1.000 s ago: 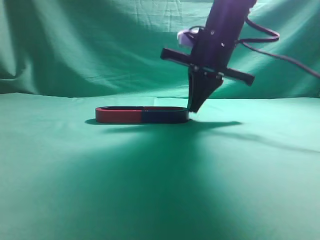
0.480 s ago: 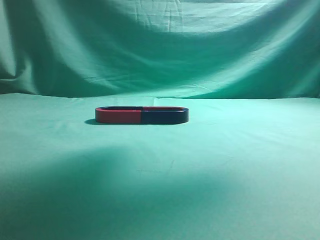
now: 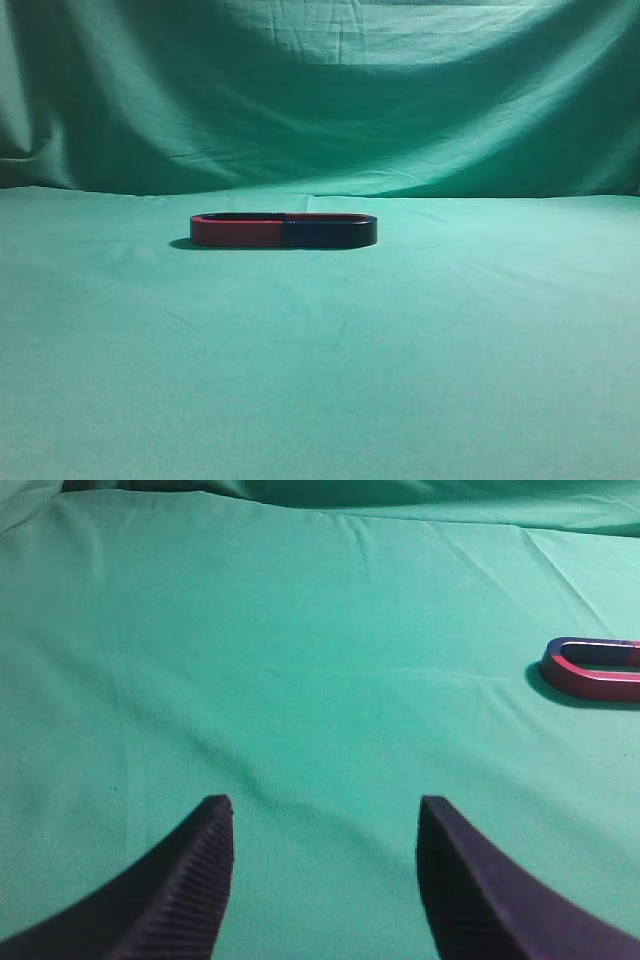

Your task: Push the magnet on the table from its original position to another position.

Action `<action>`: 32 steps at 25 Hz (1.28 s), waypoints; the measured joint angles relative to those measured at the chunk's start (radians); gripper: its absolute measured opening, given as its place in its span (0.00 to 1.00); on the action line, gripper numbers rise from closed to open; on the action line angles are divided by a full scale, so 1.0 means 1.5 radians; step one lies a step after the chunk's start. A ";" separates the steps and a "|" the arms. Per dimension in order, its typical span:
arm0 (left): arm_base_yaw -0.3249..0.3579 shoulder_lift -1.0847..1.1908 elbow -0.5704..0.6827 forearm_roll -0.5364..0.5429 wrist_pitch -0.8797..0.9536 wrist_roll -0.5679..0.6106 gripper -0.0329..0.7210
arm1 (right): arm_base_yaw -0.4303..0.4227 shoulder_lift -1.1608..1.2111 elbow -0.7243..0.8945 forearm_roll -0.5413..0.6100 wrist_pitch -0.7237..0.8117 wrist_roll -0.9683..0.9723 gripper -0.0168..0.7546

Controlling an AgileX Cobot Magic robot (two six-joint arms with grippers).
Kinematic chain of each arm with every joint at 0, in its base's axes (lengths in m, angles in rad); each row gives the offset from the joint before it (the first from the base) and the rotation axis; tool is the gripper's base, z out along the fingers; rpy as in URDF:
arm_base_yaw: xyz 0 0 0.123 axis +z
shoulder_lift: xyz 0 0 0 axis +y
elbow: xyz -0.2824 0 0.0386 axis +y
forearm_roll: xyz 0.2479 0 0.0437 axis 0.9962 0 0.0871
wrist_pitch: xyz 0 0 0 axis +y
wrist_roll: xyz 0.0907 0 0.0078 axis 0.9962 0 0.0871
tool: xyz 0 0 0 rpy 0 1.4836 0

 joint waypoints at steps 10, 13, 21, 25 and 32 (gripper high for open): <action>0.000 0.000 0.000 0.000 0.000 0.000 0.57 | 0.000 -0.322 0.286 -0.005 -0.102 -0.003 0.02; 0.000 0.000 0.000 0.000 0.000 0.000 0.57 | 0.000 -0.409 0.344 -0.005 -0.095 -0.006 0.02; 0.000 0.000 0.000 0.000 0.000 0.000 0.57 | 0.000 -0.570 0.420 -0.023 -0.026 -0.002 0.02; 0.000 0.000 0.000 0.000 0.000 0.000 0.57 | 0.000 -0.621 0.494 -0.026 -0.144 -0.003 0.02; 0.000 0.000 0.000 0.000 0.000 0.000 0.57 | -0.077 -0.734 0.731 -0.065 -0.474 -0.003 0.02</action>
